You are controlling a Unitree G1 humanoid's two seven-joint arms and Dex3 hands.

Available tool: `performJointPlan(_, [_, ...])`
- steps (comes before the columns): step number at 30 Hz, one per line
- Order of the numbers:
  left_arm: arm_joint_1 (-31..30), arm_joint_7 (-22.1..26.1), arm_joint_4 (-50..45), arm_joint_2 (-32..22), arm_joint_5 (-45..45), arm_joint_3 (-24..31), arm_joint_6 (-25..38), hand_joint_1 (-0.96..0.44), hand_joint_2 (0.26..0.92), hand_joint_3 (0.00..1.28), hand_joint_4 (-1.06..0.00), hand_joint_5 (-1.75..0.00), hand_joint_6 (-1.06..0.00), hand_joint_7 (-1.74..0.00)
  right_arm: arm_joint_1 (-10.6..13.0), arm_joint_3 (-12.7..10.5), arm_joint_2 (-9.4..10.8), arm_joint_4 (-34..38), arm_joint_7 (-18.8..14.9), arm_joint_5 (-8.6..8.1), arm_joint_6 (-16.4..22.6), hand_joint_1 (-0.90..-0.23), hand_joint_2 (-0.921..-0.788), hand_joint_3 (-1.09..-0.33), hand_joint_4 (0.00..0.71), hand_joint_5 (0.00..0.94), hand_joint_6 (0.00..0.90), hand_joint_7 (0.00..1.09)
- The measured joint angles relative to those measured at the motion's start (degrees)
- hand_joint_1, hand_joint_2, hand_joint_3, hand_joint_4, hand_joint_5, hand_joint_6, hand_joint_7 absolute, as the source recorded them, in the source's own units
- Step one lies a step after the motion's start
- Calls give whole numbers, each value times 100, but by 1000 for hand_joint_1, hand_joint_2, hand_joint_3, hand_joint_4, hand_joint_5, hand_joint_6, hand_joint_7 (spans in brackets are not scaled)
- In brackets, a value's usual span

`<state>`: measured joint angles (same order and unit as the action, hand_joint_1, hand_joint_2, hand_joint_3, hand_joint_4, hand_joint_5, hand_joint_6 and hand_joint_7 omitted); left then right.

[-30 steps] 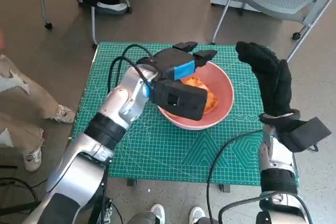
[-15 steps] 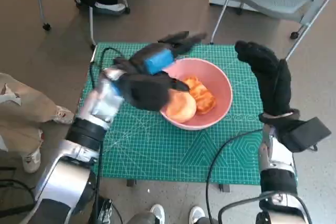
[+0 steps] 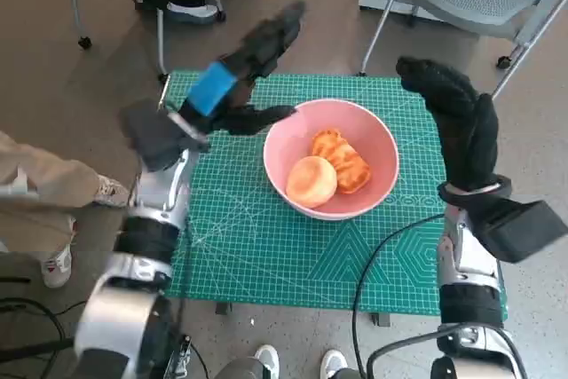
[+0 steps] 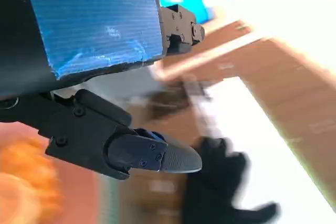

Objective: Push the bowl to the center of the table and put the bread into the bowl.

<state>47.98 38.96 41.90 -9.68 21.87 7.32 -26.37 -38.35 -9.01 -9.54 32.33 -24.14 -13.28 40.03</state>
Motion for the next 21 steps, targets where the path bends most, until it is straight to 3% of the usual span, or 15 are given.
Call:
performJointPlan(6, [-533,313,-569,74,395,252,16,-618,918,48,1,1,-141,-23,-73,107,94,-330,42,-2,-193,-682,-921,-821,154,3,11,476])
performJointPlan(21, [-989,-2,-1186,156,372,313,144,-572,921,34,1,1,-150,-30,-233,311,165,-419,-32,3,-129,-692,-921,-796,154,2,15,483])
